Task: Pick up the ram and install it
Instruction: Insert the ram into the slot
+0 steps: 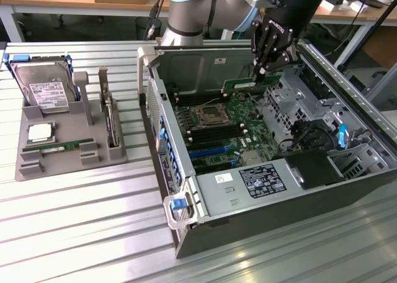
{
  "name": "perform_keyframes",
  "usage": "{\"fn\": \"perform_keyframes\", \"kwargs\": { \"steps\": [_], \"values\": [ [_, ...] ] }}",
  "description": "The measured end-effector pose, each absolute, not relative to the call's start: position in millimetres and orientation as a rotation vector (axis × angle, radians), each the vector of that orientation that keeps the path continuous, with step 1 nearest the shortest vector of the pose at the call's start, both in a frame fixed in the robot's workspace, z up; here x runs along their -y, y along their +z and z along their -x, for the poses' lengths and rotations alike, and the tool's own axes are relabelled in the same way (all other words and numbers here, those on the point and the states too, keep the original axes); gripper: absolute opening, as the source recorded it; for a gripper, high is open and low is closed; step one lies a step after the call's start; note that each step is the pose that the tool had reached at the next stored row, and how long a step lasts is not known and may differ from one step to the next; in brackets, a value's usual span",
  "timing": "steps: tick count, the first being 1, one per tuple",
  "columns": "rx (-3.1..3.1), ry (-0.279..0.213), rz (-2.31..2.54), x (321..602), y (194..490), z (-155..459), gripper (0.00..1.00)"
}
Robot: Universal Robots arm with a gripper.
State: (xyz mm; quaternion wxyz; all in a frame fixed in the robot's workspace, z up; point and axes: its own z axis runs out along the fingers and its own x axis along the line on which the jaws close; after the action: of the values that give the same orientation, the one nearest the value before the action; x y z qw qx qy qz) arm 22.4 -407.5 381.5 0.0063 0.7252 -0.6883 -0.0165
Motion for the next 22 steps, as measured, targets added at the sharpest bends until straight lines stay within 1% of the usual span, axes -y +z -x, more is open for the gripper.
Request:
{"fn": "perform_keyframes", "kwargs": {
  "steps": [22],
  "values": [
    [2.154,-0.052,-2.269,407.5,374.2,-22.4,0.12]
  ]
}}
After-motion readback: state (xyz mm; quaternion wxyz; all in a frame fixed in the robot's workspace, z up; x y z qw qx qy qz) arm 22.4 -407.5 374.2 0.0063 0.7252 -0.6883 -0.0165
